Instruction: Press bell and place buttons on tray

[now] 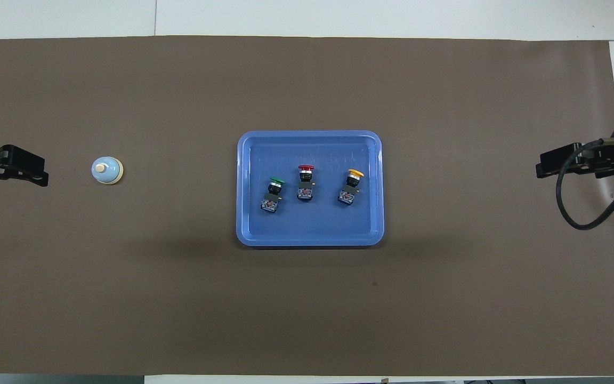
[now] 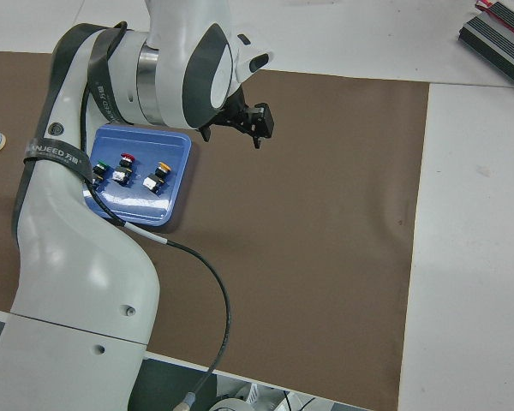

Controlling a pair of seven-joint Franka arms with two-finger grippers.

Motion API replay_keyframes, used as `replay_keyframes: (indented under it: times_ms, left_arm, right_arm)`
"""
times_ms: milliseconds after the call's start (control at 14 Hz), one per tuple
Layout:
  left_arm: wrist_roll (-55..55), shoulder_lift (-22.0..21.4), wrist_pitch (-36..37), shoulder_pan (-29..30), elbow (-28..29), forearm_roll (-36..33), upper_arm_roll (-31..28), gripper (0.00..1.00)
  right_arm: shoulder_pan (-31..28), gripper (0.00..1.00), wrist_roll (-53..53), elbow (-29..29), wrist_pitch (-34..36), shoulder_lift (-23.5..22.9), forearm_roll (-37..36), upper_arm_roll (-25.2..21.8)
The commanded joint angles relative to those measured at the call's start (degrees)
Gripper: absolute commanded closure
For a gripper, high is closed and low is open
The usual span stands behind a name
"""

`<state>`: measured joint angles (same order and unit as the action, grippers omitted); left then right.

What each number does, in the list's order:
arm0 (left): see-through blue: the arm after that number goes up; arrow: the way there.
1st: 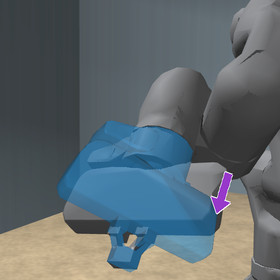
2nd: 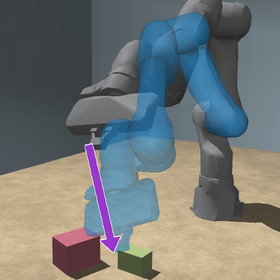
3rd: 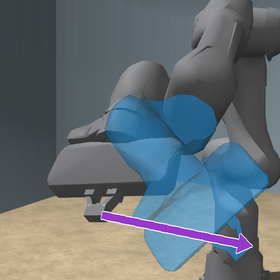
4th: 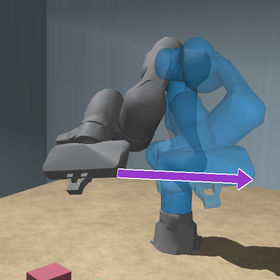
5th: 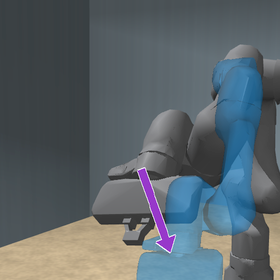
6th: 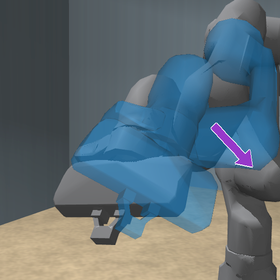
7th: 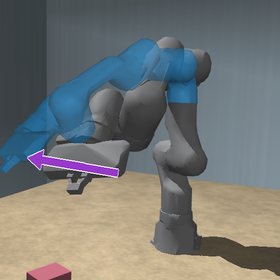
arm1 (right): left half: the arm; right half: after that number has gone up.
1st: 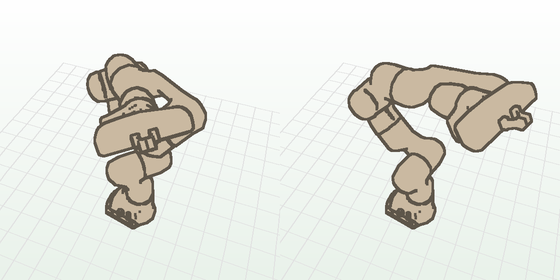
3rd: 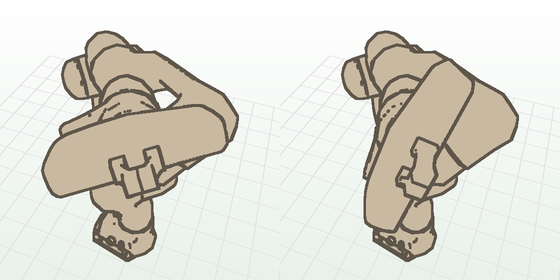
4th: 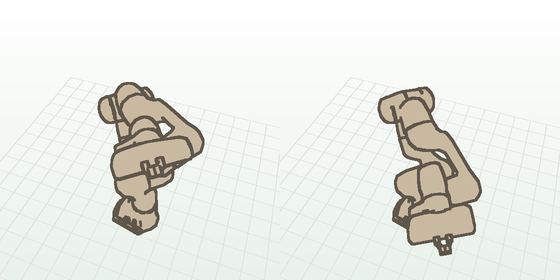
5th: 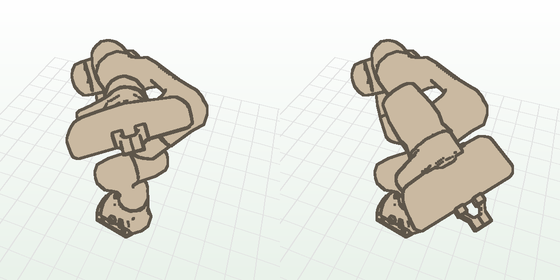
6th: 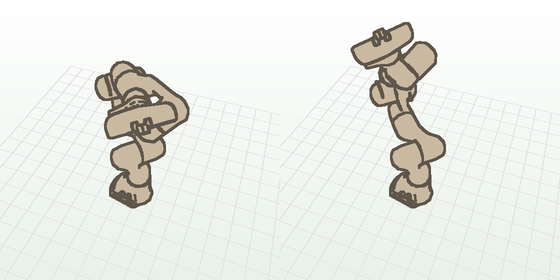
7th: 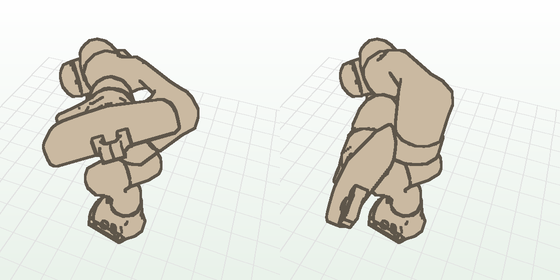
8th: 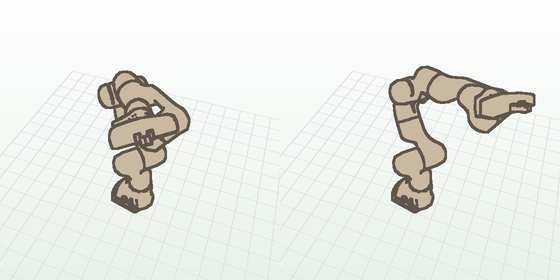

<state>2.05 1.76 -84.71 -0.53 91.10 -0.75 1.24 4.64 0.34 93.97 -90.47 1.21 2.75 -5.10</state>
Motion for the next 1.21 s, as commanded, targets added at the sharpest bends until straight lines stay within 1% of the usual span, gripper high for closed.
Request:
replay_keyframes:
  times_ms: [0,356,427,499,641,712,784,855,926,997,1140]
  left_arm:
    - [-0.1,-0.5,0.1,0.0,0.0,0.5,-0.3,0.00]
    - [-0.1,-0.6,0.1,0.0,0.0,0.5,-0.3,0.00]
    - [-0.2,-0.5,-0.3,0.0,0.0,0.5,-0.3,0.00]
    - [-0.4,-0.4,-2.1,0.0,0.0,0.5,-0.4,0.00]
    - [3.5,-1.3,-3.4,0.0,2.1,0.3,-0.5,0.00]
    - [5.1,-2.2,-5.8,-0.1,4.2,0.2,-0.5,0.44]
    - [4.7,-3.2,-10.7,0.1,7.6,0.3,-0.5,0.95]
    - [3.4,-4.4,-16.1,0.2,12.6,0.2,-0.5,1.00]
    - [1.7,-4.2,-20.3,0.2,15.8,0.2,-0.5,1.00]
    - [1.0,-3.0,-22.7,0.2,17.3,0.2,-0.5,1.00]
    - [0.9,2.0,-26.1,0.3,17.4,0.1,-0.6,1.00]
  right_arm:
    - [-1.8,0.00,0.1,-1.1,1.4,-1.3,-1.0,0.9]
    - [-1.9,0.00,0.1,0.1,1.5,-0.6,-1.0,0.9]
    - [-1.9,0.00,0.1,0.1,1.5,-0.6,-1.0,0.9]
    - [-1.9,0.00,0.2,0.1,1.5,-0.6,-1.0,0.9]
    - [-1.9,0.00,0.3,0.1,1.6,-0.6,-1.0,0.9]
    - [-1.9,0.00,0.1,0.1,1.6,-0.6,-1.1,0.9]
    - [-1.9,0.00,0.0,0.1,1.6,-0.6,-1.3,0.9]
    - [-2.0,0.00,-0.4,0.1,1.4,-0.6,-2.5,0.9]
    - [-1.9,0.00,-0.6,0.1,1.3,-0.7,-3.9,0.9]
    - [-1.9,0.00,-1.0,0.1,1.4,-0.6,-4.4,0.9]
    - [-1.9,0.00,-1.0,0.1,1.7,-0.6,-4.4,0.9]
